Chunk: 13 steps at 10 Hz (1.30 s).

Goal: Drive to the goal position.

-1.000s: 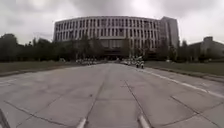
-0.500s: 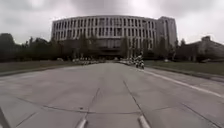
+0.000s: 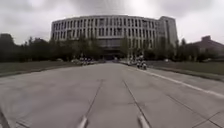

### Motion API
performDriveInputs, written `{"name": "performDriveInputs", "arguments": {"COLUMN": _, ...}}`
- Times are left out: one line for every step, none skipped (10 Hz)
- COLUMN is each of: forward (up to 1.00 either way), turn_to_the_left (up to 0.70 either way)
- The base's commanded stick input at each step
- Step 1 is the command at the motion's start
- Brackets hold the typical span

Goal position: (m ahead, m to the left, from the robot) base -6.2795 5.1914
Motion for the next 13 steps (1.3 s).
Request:
{"name": "performDriveInputs", "arguments": {"forward": 1.00, "turn_to_the_left": -0.02}}
{"name": "performDriveInputs", "arguments": {"forward": 1.00, "turn_to_the_left": -0.02}}
{"name": "performDriveInputs", "arguments": {"forward": 1.00, "turn_to_the_left": -0.02}}
{"name": "performDriveInputs", "arguments": {"forward": 1.00, "turn_to_the_left": -0.02}}
{"name": "performDriveInputs", "arguments": {"forward": 1.00, "turn_to_the_left": -0.02}}
{"name": "performDriveInputs", "arguments": {"forward": 1.00, "turn_to_the_left": -0.02}}
{"name": "performDriveInputs", "arguments": {"forward": 1.00, "turn_to_the_left": -0.02}}
{"name": "performDriveInputs", "arguments": {"forward": 1.00, "turn_to_the_left": -0.02}}
{"name": "performDriveInputs", "arguments": {"forward": 1.00, "turn_to_the_left": -0.02}}
{"name": "performDriveInputs", "arguments": {"forward": 1.00, "turn_to_the_left": -0.02}}
{"name": "performDriveInputs", "arguments": {"forward": 1.00, "turn_to_the_left": -0.02}}
{"name": "performDriveInputs", "arguments": {"forward": 1.00, "turn_to_the_left": -0.11}}
{"name": "performDriveInputs", "arguments": {"forward": 1.00, "turn_to_the_left": -0.22}}
